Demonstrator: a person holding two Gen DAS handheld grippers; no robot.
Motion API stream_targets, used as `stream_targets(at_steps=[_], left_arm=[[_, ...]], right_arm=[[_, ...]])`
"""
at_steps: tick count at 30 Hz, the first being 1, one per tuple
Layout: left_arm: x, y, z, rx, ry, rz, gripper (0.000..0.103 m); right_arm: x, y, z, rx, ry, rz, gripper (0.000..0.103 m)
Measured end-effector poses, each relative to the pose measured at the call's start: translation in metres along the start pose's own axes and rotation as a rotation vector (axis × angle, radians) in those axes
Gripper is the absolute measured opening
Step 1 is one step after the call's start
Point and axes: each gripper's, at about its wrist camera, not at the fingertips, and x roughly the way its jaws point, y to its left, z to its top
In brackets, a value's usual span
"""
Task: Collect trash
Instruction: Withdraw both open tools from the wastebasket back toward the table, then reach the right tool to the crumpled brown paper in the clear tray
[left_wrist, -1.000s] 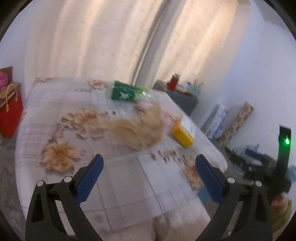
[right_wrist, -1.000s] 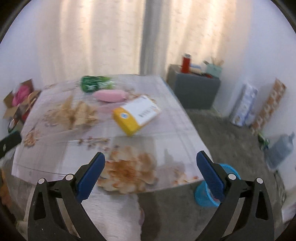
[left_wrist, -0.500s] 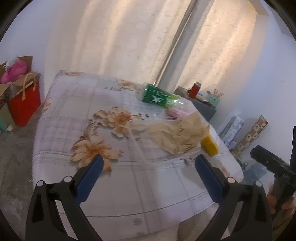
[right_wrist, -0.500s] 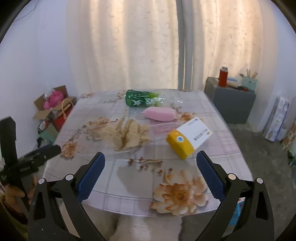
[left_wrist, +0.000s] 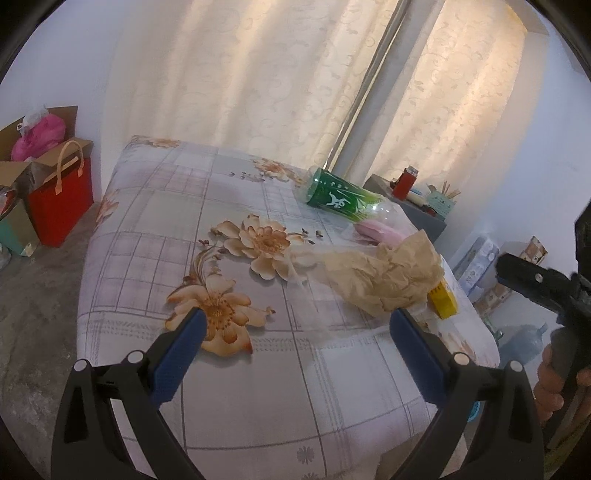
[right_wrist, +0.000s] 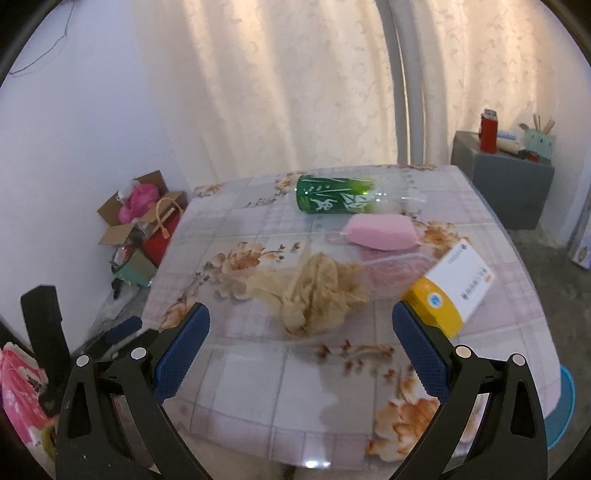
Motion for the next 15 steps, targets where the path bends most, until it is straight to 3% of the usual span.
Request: stream_targets(at_steps=[5,15], left_arm=[[0.009,0.002,0.006,-0.002,0.011,0.03,0.097],[0.013,0.012,0.013,-0.016,0.022,0.081,0.097]], right_arm=[[0.023,0.006,0.013,0.013,0.052,0.028,0.095],[0.035,0.021,0.024,-0.031,0.073,0.028,0.095]])
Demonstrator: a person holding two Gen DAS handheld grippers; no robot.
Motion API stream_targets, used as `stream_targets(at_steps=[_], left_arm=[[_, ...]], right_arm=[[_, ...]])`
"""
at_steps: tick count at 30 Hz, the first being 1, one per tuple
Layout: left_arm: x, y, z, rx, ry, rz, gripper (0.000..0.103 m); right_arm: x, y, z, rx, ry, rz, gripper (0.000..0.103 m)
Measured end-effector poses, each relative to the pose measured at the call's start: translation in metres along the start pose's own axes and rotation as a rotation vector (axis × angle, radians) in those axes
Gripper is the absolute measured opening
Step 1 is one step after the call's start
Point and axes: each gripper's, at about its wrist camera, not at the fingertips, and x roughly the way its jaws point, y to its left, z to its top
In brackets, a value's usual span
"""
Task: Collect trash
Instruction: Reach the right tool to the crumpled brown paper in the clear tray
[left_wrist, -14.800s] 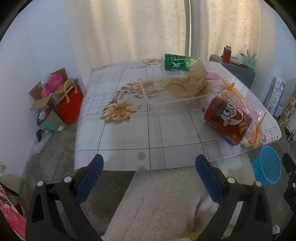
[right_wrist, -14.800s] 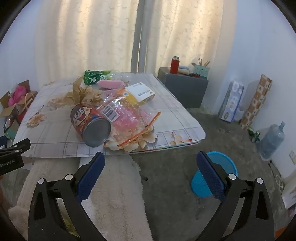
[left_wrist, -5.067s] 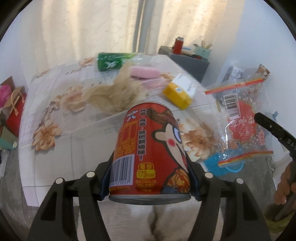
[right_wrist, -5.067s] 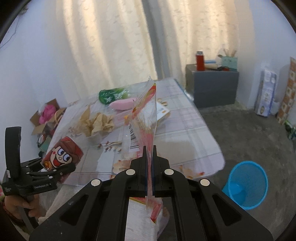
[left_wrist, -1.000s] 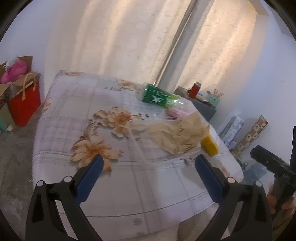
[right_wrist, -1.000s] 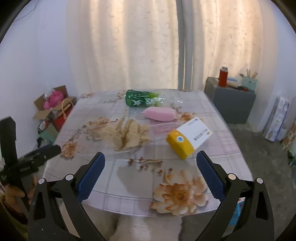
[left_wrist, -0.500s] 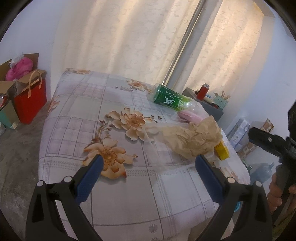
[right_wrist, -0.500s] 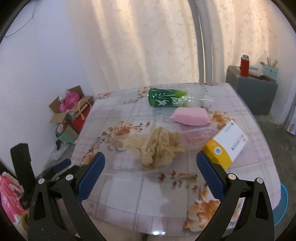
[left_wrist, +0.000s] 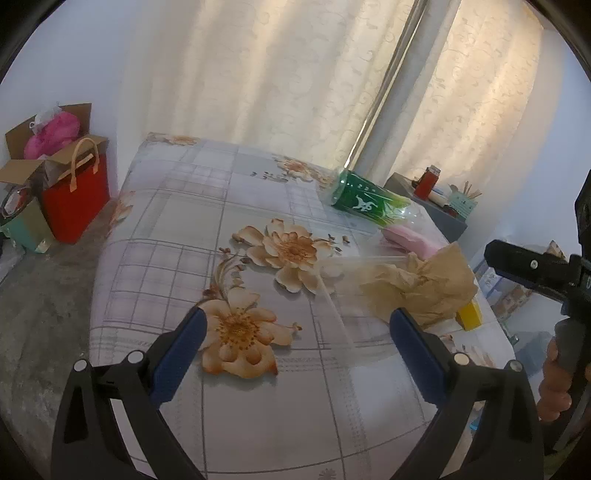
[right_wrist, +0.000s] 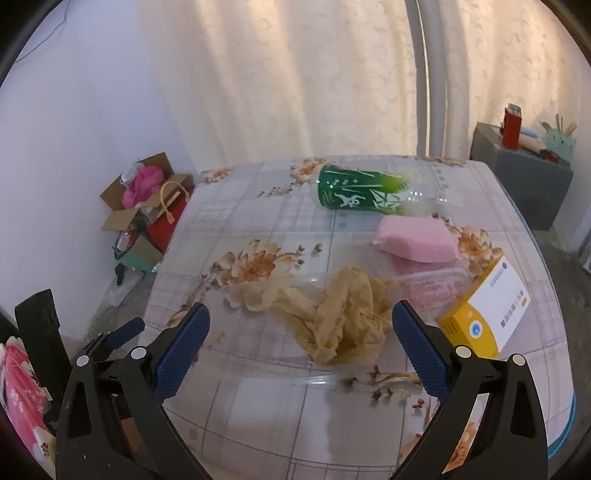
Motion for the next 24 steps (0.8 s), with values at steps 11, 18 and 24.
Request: stream_targets(at_steps=[11,18,24], left_arm=[[-0.007,-0.004,-0.002,0.005,-0.001,-0.004,0.097],[-0.016,-0.014,-0.002,0.022,-0.006,0.006,0.097],[-0.02,-0.019,-0.002,0.028,-0.005,0.008,0.097]], right_arm=[[-0.004,0.007,-0.001,-0.011,-0.009,0.001,0.095],[-0.01,0.005,-0.003,0.006,-0.016,0.011,0.095],[-0.007,0.002,-0.004,0.024,-0.008,0.032,0.095]])
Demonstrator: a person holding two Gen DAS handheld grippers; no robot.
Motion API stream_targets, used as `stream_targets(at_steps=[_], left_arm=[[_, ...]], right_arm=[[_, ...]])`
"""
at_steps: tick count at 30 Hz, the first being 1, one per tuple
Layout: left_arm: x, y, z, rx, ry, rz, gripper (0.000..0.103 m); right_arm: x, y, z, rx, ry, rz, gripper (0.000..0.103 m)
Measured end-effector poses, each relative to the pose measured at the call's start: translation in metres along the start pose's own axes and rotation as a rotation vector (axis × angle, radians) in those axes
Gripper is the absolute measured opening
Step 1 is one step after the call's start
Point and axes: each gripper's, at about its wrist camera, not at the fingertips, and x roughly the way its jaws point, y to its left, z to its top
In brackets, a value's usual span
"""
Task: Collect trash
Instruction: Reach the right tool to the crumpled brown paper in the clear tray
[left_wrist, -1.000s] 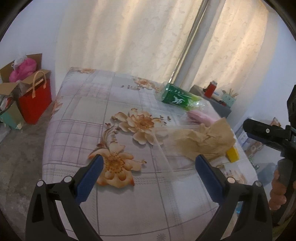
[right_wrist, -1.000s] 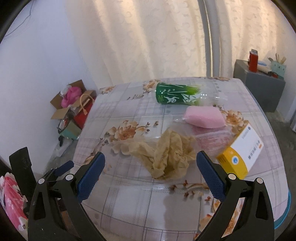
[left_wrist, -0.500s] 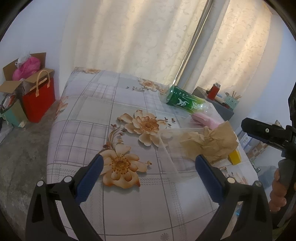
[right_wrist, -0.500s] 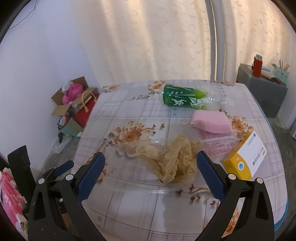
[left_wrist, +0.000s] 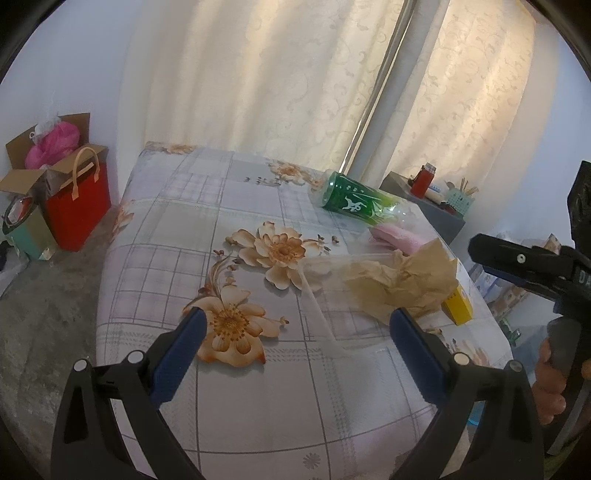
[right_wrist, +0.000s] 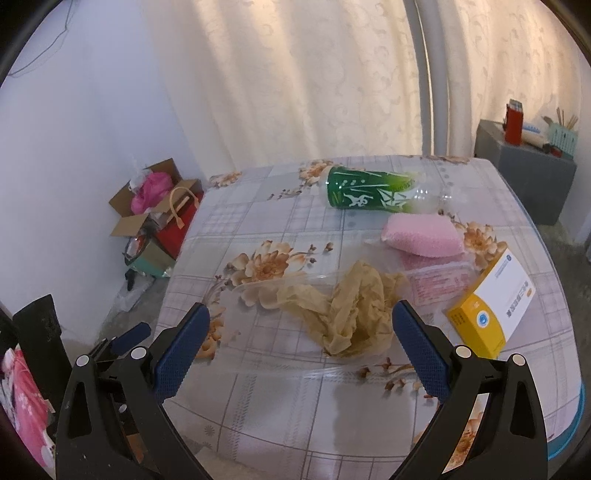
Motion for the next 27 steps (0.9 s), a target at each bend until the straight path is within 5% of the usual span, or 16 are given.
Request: stream_targets(at_steps=[10,22,27], left_arm=[[-0.01,-0.001,0.001,-0.01,-0.018,-0.01,0.097],[0.012,0.004,0.006,-0.042,0.029,-0.091,0.076],[0.026,0.005,0.01,-0.064,0.05,-0.121,0.063]], right_arm=[[-0.018,-0.008,-0.003,0.01,-0.029,0.02,0.094],[0.0,-0.007,-0.01,-0.013,0.049,0.002,0.067],[0.017,-0.004,-0.005,-0.039,0.089,-0.005,0.066]])
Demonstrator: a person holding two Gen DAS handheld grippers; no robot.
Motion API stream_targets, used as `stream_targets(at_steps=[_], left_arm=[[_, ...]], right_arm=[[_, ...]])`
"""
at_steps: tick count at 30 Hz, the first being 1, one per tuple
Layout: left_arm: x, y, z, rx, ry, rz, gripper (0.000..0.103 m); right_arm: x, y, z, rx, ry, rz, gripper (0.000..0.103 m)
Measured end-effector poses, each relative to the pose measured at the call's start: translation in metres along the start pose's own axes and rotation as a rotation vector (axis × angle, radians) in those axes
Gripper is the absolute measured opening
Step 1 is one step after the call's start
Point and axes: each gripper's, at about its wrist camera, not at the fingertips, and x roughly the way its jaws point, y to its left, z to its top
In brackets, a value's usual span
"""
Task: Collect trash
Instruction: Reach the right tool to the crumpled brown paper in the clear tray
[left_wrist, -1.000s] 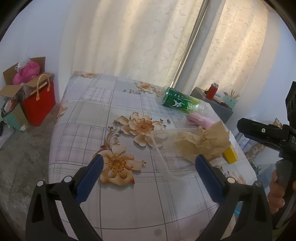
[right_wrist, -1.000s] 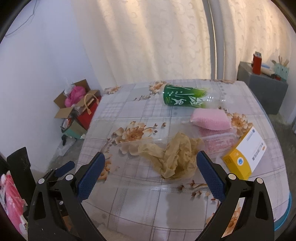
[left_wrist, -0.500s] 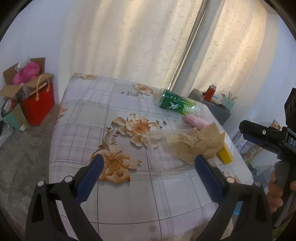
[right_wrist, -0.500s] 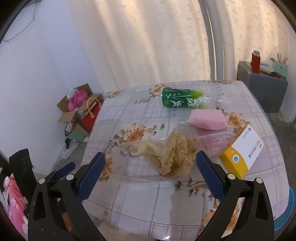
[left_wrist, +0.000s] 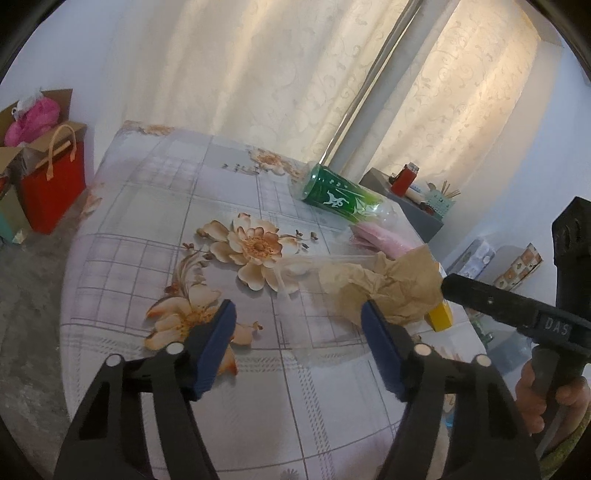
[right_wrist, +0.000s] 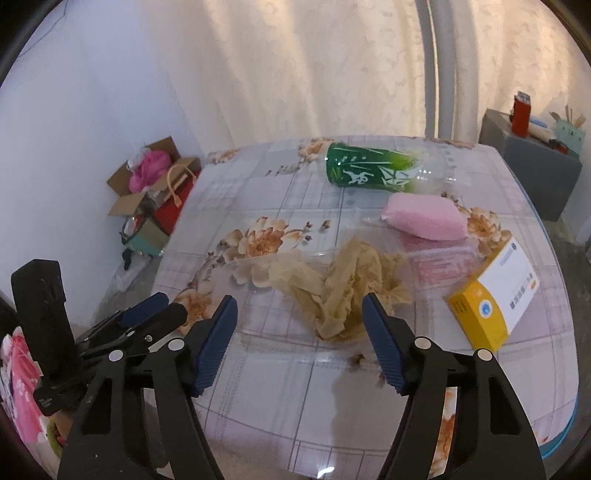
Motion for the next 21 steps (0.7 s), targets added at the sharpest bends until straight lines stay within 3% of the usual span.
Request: stream_targets(at_steps=[9,21], left_arm=[[0.018,0.014,0.0,-0.047,0.046,-0.028,0.04],[0.023,0.033,0.0,-0.094,0.063,-0.049,0.037]], right_arm=[[0.041,0.007,0.007,-0.064,0.117,-0.056,0.066],[0.095,0.01,0.009,-0.116,0.29,-0.104,0.066]])
